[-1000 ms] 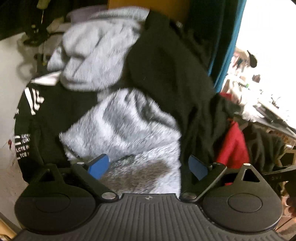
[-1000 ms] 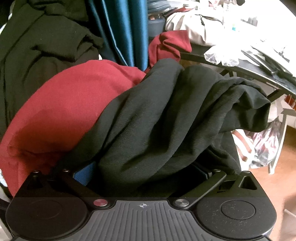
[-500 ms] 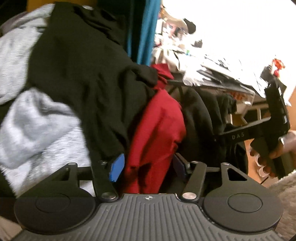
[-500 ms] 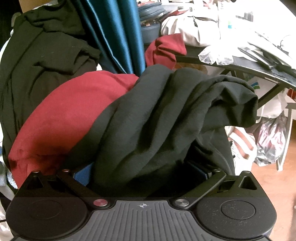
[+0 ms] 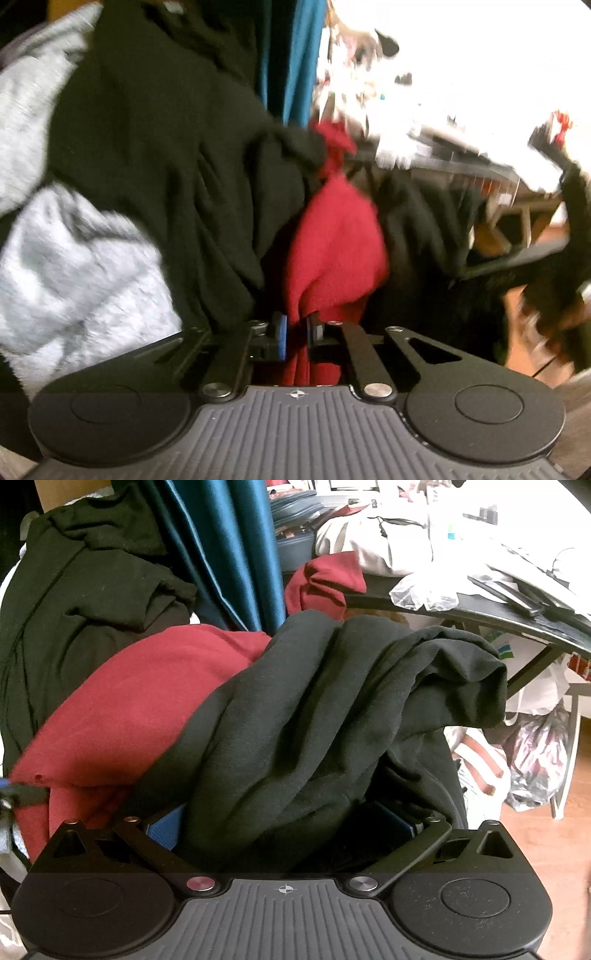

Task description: Fold clothes

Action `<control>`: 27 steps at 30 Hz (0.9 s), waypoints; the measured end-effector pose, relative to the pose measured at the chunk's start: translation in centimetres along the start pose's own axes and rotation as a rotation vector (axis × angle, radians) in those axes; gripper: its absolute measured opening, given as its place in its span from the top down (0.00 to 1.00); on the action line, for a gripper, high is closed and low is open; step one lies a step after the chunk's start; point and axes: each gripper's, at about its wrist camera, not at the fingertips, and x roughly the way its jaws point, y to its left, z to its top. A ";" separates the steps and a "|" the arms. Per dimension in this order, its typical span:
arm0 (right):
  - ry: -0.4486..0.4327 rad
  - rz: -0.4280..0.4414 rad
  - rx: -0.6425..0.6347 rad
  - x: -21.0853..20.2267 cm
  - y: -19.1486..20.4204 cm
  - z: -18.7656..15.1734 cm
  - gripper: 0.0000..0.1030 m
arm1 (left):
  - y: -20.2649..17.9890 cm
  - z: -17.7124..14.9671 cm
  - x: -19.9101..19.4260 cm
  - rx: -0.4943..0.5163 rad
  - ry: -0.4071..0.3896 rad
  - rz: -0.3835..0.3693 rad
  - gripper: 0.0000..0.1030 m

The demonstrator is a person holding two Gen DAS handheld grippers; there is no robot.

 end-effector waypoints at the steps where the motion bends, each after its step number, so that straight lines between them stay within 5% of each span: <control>1: -0.008 0.000 0.000 -0.3 0.1 0.2 0.01 | 0.0 0.3 -0.9 -0.017 -0.026 -0.014 0.91; 8: -0.125 0.022 -0.112 -2.5 1.7 1.6 0.01 | 0.2 1.4 -2.9 -0.116 -0.112 -0.048 0.92; 14: -0.158 0.098 -0.348 -1.9 5.2 1.4 0.01 | 0.4 1.4 -2.9 -0.137 -0.115 -0.047 0.92; 18: -0.191 0.076 -0.491 -0.7 7.8 1.3 0.01 | 0.2 1.4 -3.2 -0.133 -0.115 -0.047 0.92; 22: -0.187 0.121 -0.501 0.4 8.2 2.6 0.07 | -0.1 1.3 -3.2 -0.129 -0.113 -0.049 0.92; 23: -0.185 0.134 -0.501 0.7 8.3 2.9 0.16 | -0.1 1.3 -3.2 -0.131 -0.111 -0.049 0.92; 25: -0.182 0.161 -0.502 1.2 8.4 3.6 0.56 | -0.1 1.2 -3.3 -0.141 -0.113 -0.051 0.92; 27: -0.185 0.180 -0.500 1.3 8.7 4.2 0.77 | 0.0 1.3 -3.6 -0.152 -0.130 -0.048 0.92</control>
